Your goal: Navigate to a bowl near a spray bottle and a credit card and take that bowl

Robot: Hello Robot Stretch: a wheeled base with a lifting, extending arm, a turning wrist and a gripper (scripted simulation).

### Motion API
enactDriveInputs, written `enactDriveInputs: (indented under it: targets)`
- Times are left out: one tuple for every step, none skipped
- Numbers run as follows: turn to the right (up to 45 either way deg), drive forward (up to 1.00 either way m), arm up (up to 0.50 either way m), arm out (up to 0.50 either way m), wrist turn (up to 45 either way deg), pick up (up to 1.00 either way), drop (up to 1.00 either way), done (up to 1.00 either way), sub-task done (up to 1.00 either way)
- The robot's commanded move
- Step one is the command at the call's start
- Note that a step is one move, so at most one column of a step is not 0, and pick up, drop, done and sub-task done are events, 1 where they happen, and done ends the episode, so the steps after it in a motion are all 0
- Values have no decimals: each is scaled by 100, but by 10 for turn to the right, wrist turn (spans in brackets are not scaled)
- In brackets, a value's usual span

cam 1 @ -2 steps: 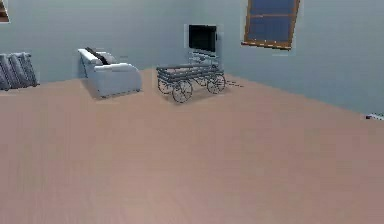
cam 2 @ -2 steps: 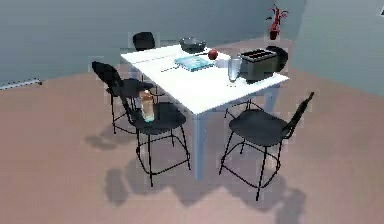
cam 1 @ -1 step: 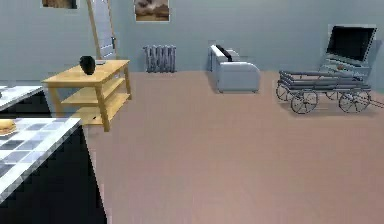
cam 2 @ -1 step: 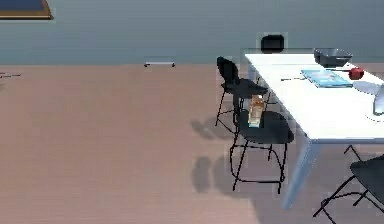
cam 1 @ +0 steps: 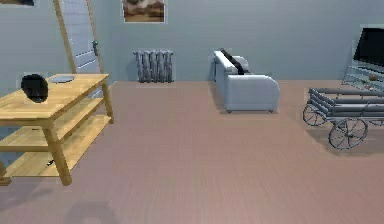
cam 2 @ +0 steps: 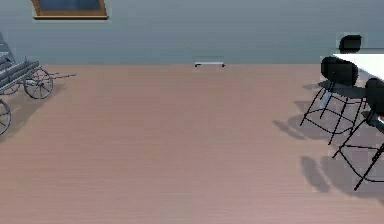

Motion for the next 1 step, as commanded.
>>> enactDriveInputs:
  targets:
    - [0,35,0,0,0,0,0,0,0]
